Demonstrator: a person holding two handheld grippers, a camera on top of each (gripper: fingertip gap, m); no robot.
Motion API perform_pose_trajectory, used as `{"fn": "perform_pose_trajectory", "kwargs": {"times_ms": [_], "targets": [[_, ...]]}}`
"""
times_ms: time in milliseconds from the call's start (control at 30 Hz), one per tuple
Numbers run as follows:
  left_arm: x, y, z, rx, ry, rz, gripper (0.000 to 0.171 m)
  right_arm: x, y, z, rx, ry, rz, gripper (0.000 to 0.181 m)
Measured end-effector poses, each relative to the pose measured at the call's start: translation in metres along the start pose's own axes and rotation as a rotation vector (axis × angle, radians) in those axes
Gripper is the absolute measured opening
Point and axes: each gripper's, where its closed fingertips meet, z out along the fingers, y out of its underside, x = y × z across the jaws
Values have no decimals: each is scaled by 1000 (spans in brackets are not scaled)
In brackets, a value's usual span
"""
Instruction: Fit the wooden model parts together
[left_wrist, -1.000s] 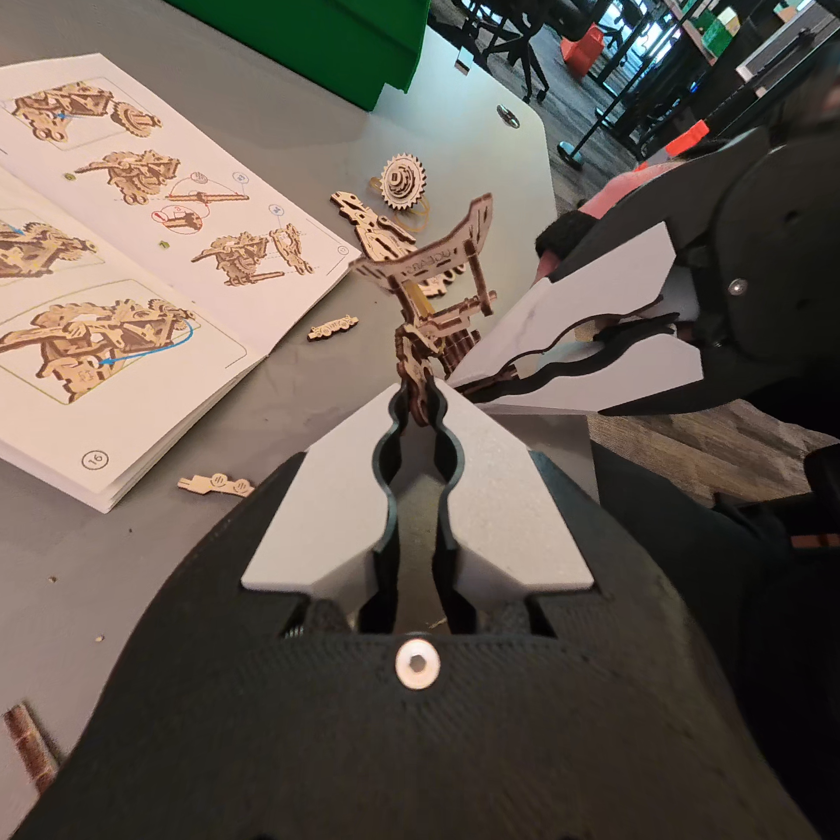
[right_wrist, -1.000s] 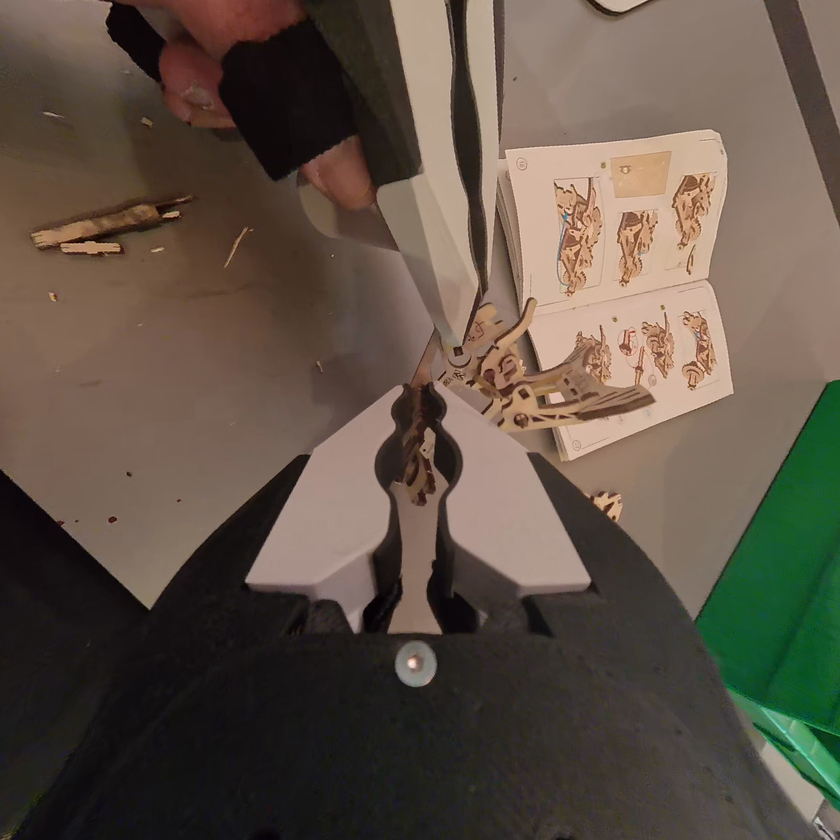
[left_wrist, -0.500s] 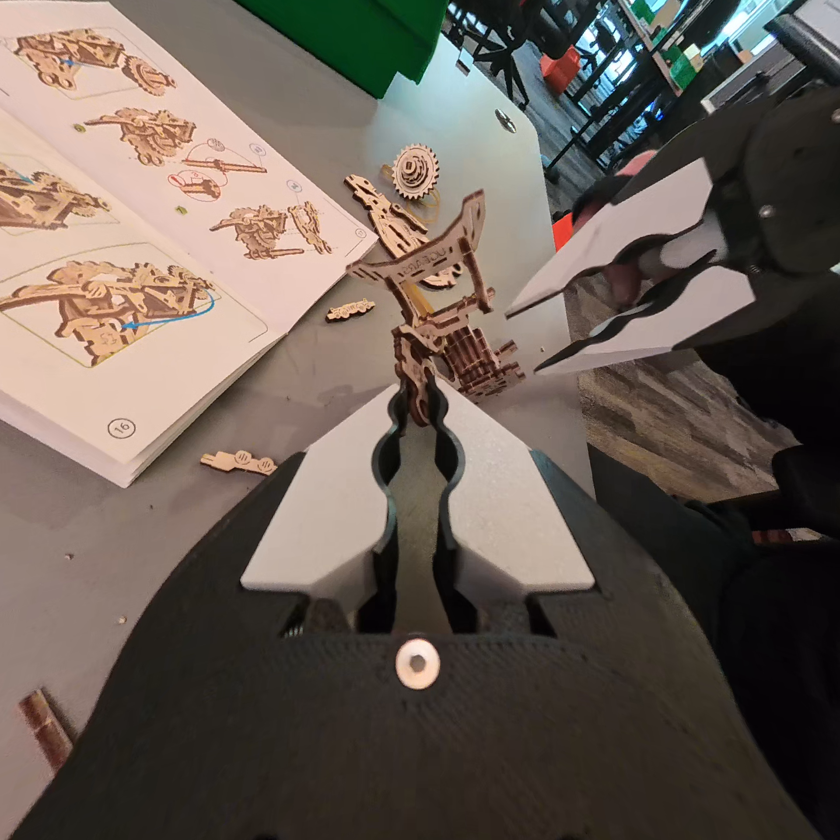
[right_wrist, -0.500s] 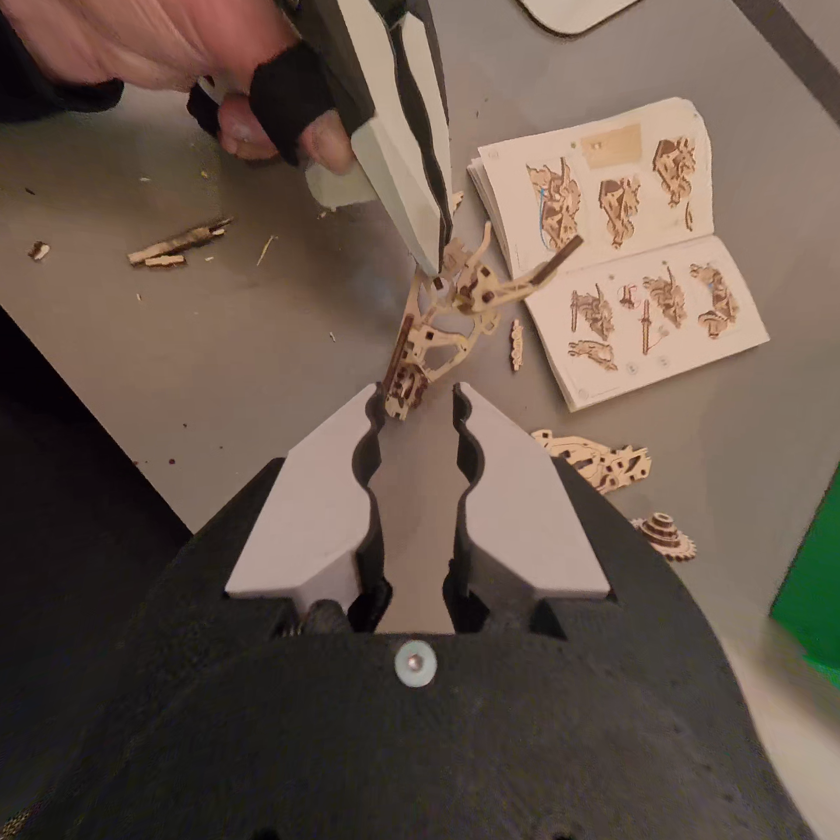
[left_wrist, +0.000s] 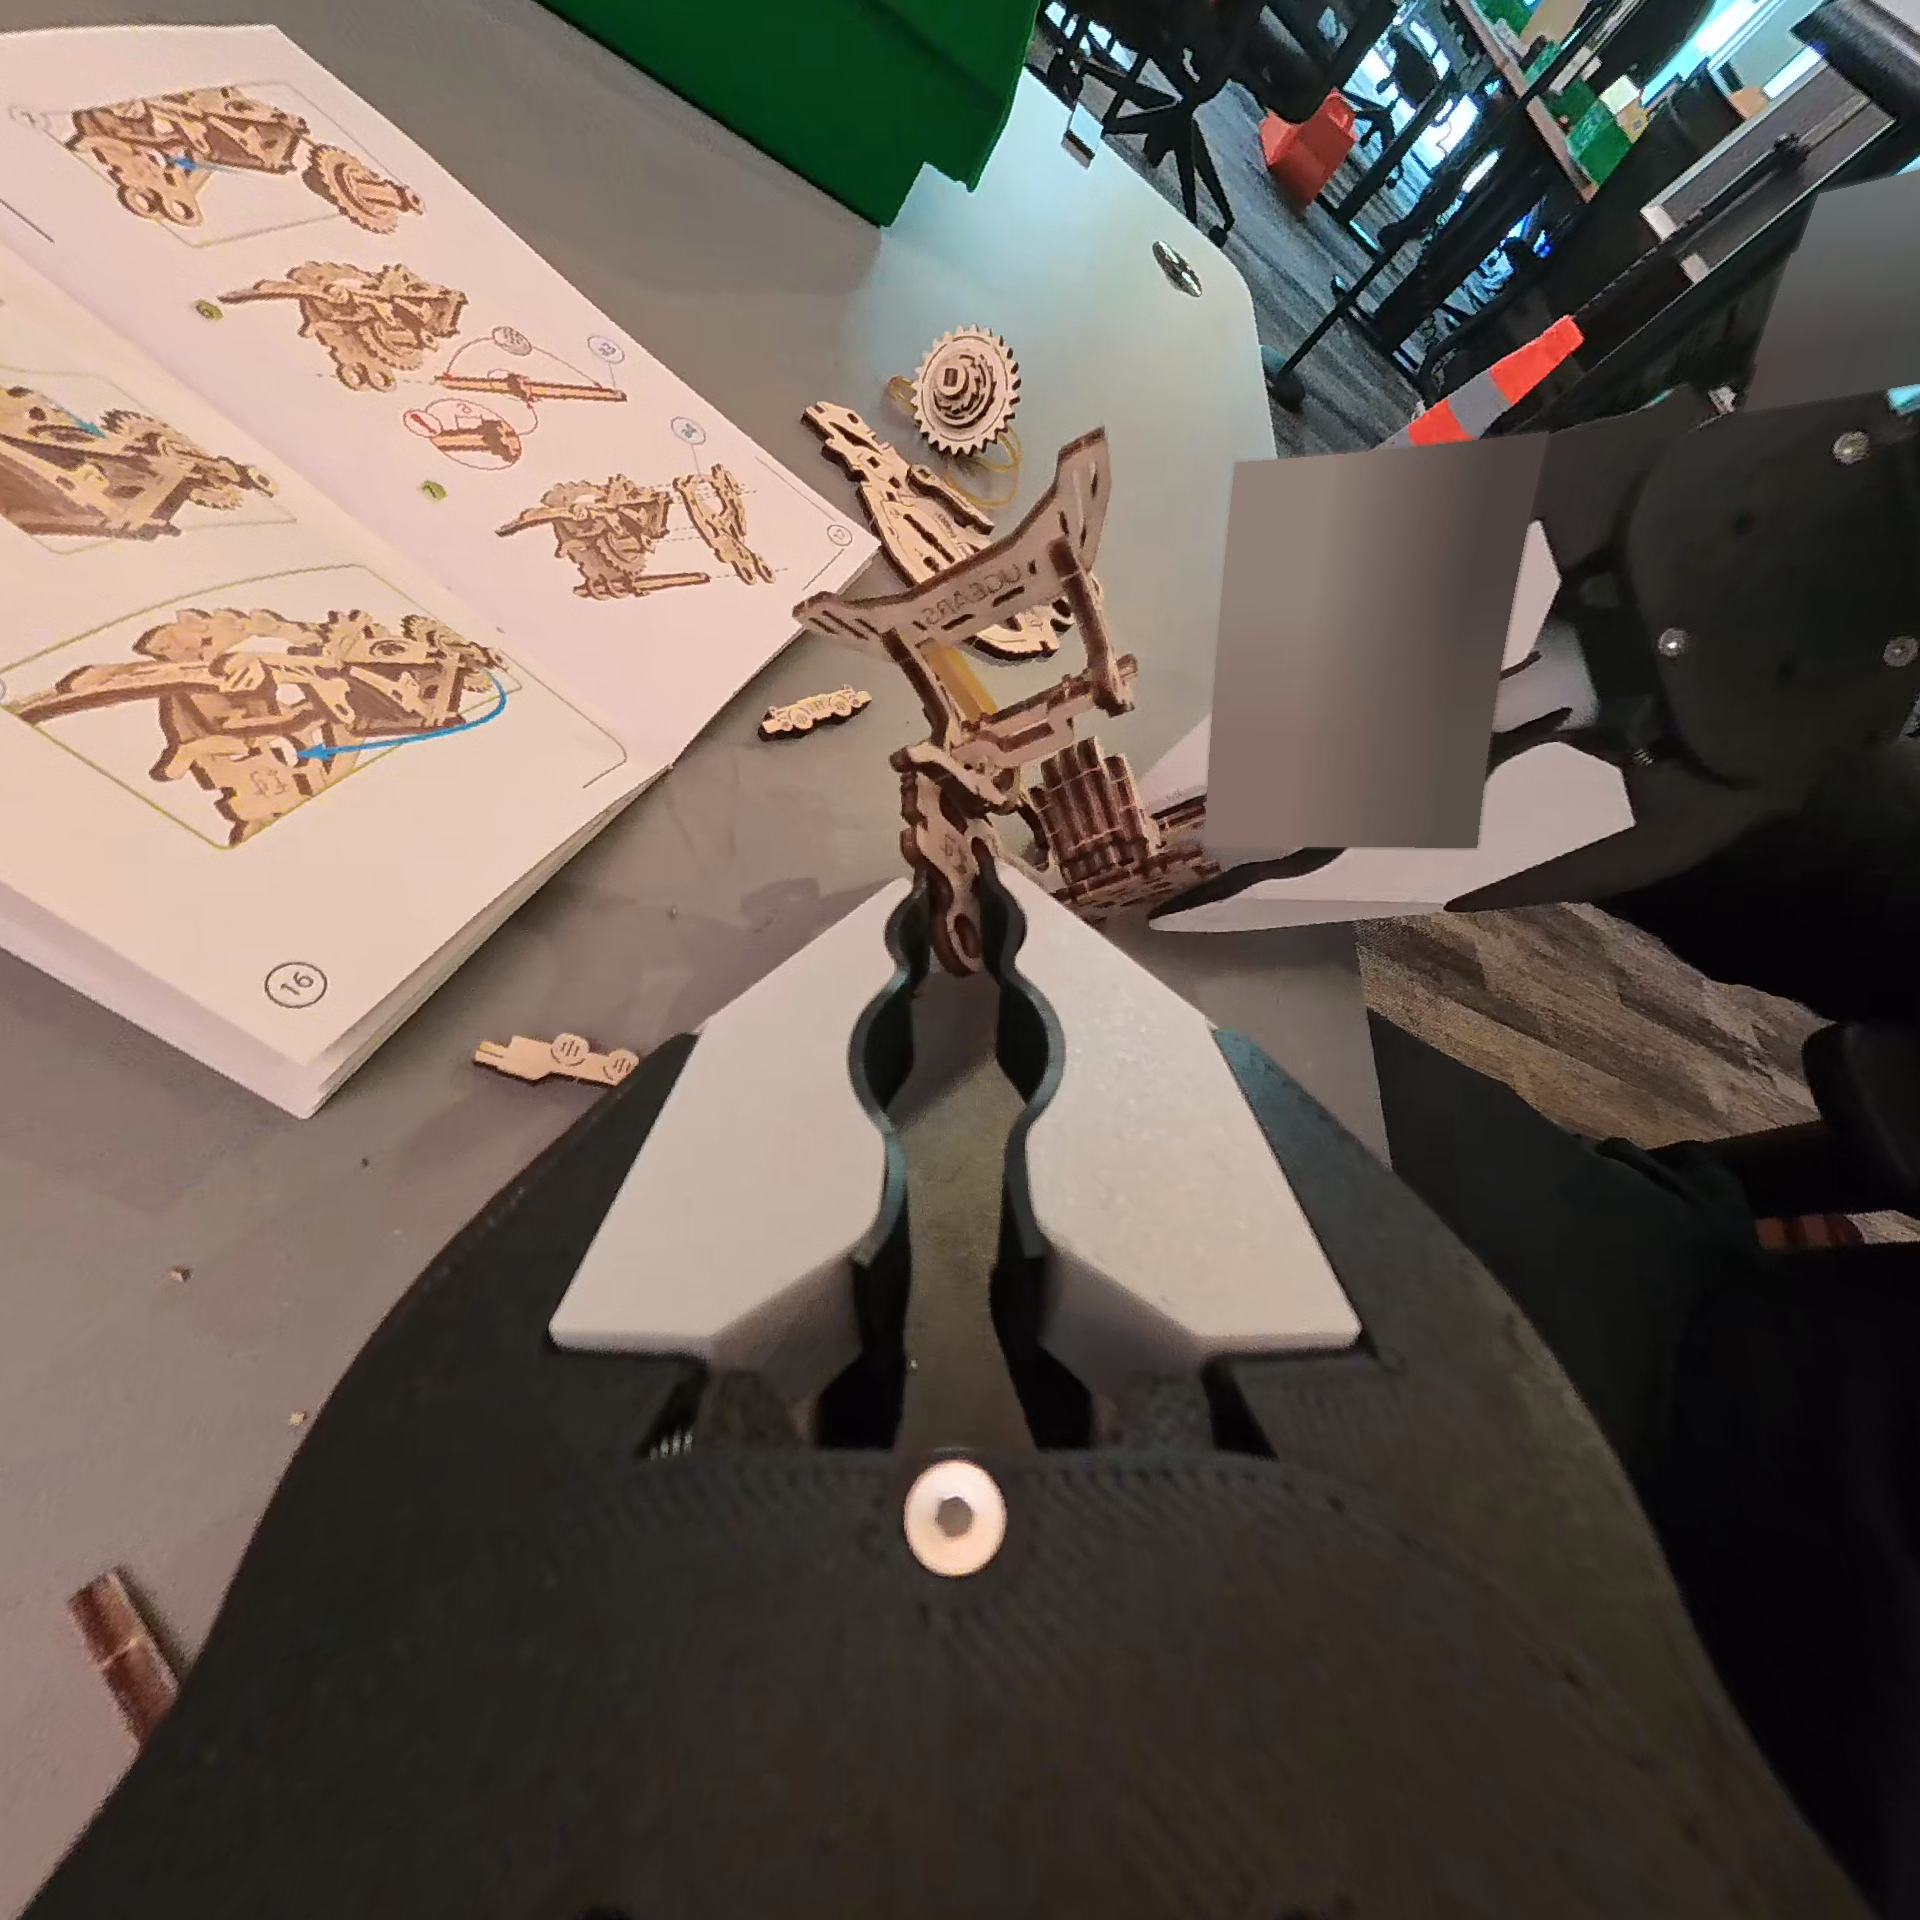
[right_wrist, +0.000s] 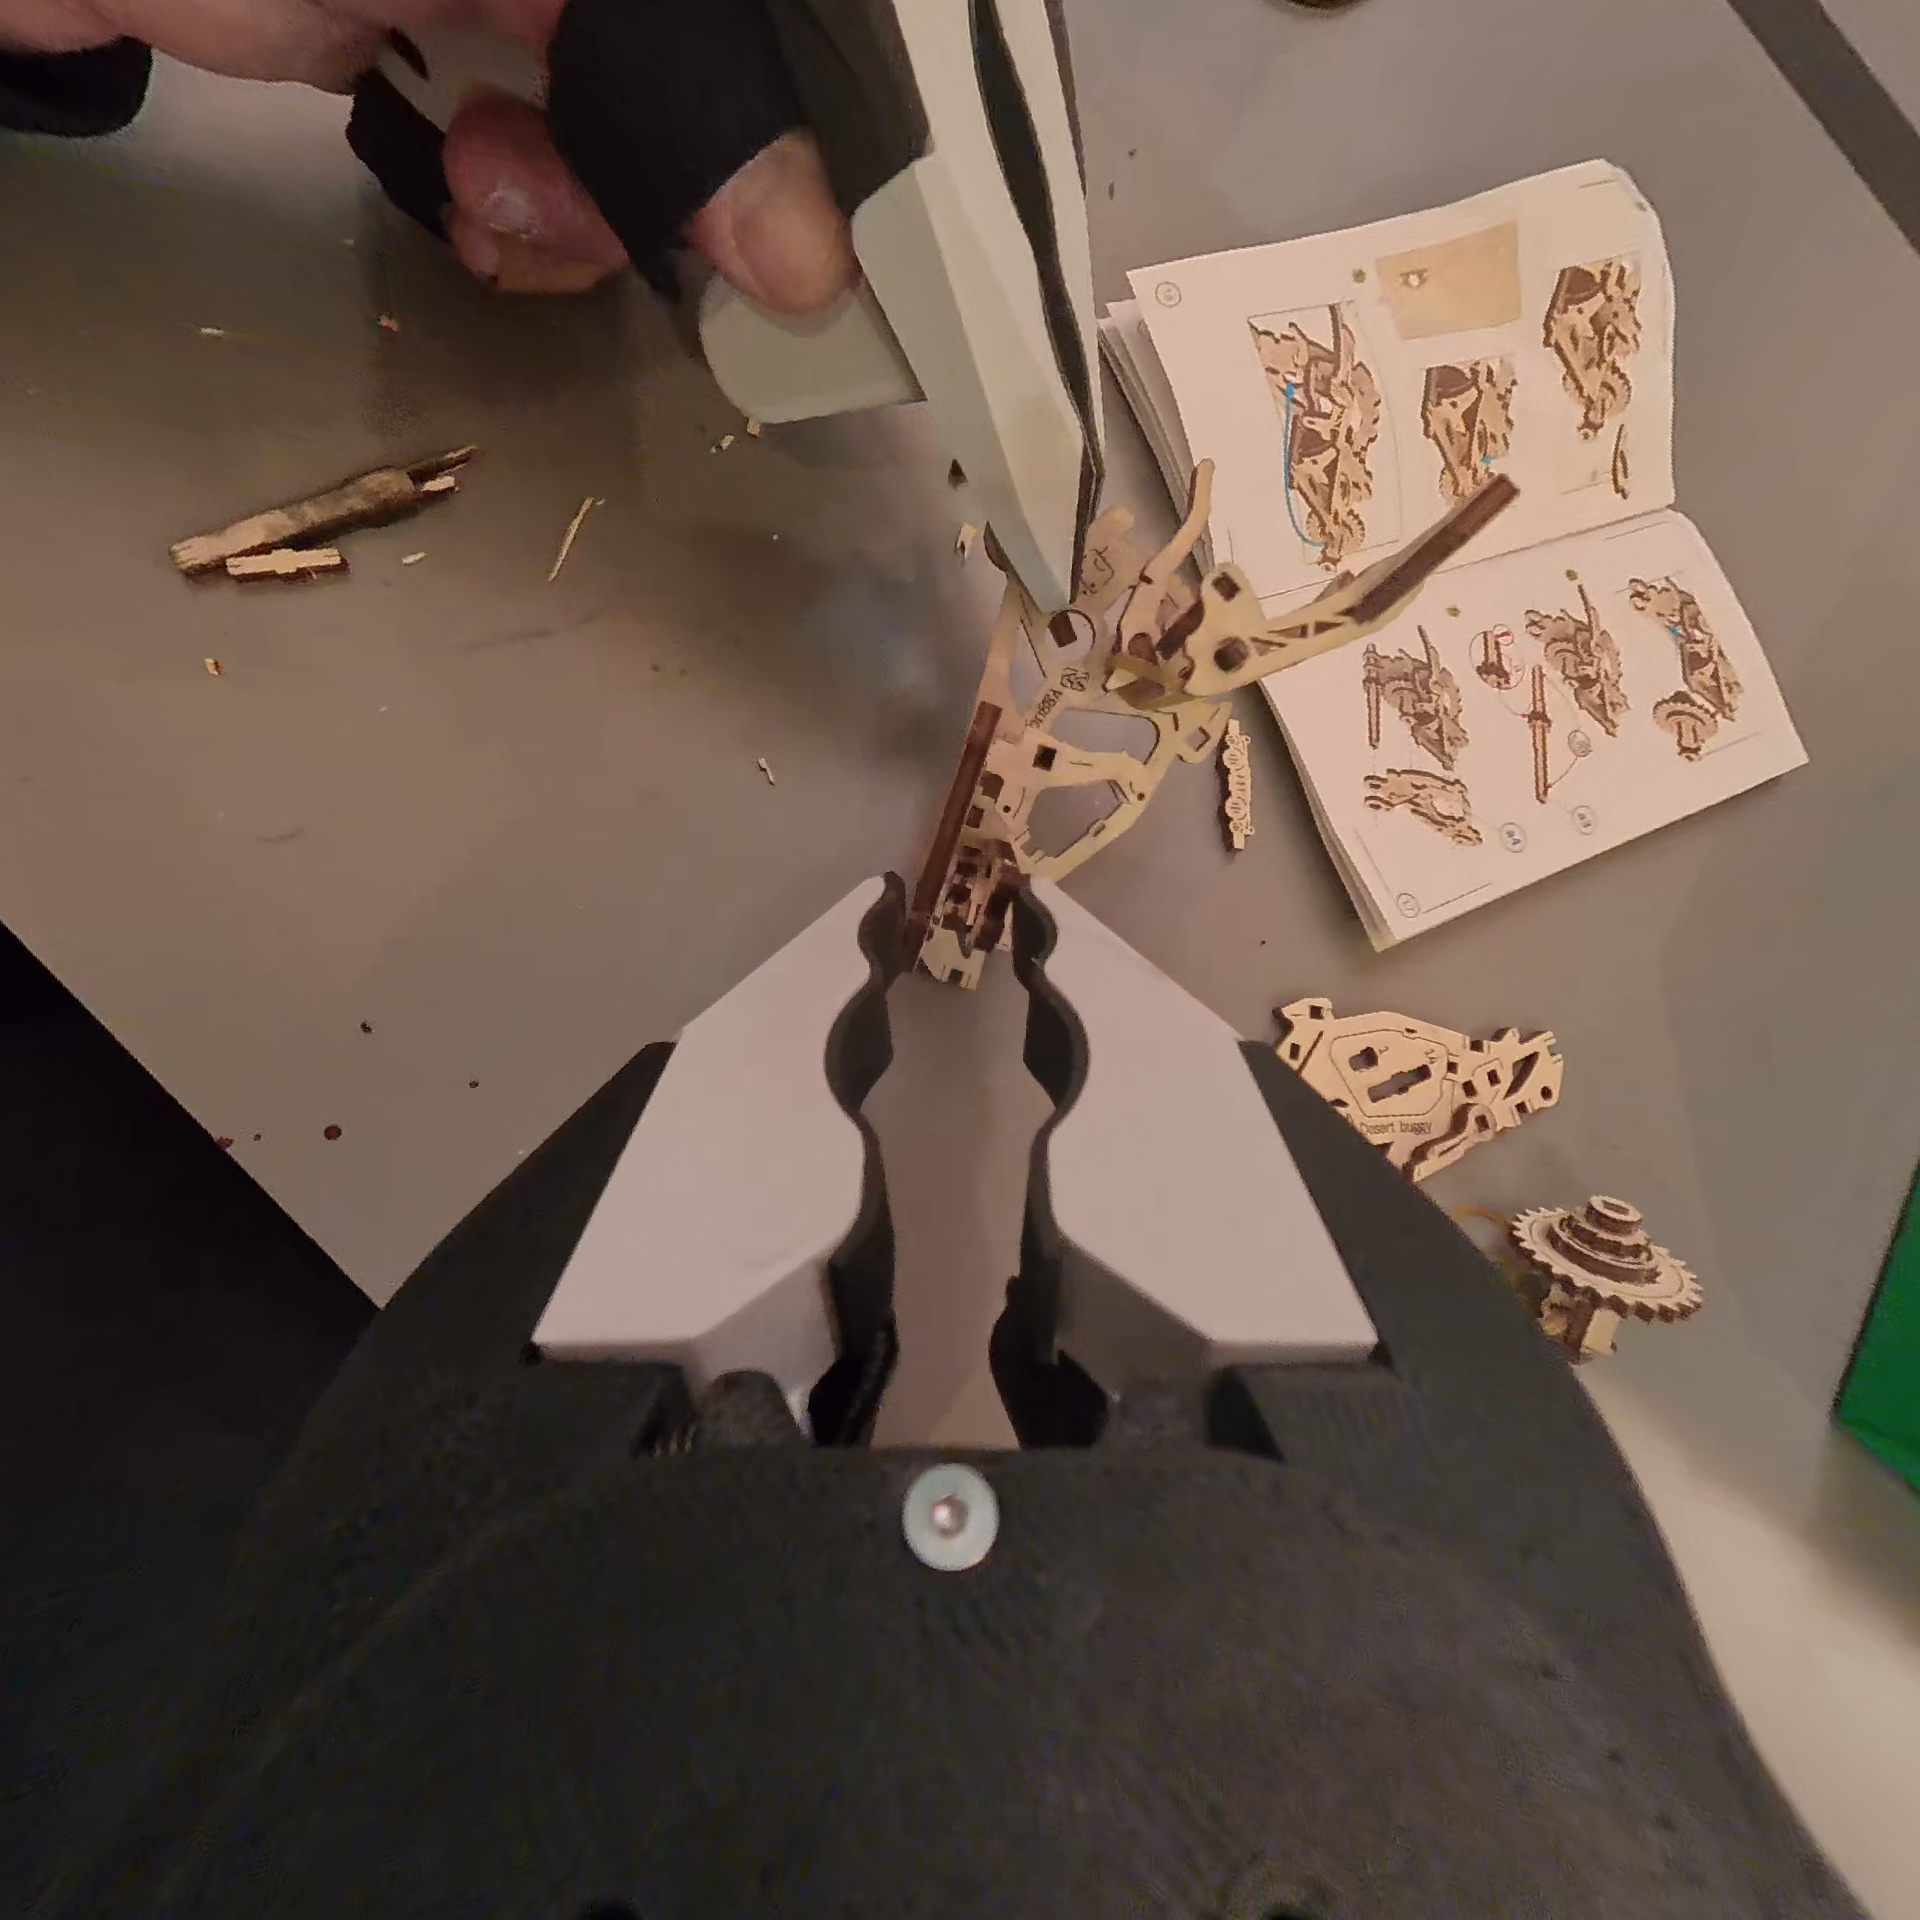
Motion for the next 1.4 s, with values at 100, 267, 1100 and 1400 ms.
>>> {"fn": "perform_pose_trajectory", "kwargs": {"times_ms": [100, 267, 1100, 1400], "targets": [[-1, -1, 0, 6, -6, 2, 6, 2, 0, 0, 12, 6, 15, 17], [1, -2, -1, 16, 1, 11, 6, 0, -4, -1, 56, -6, 20, 35], [39, -24, -34, 217, 223, 448, 5, -15, -38, -17, 371, -683, 317, 58], [50, -33, -44, 299, 257, 491, 3, -16, -49, -30, 442, -697, 312, 40]]}}
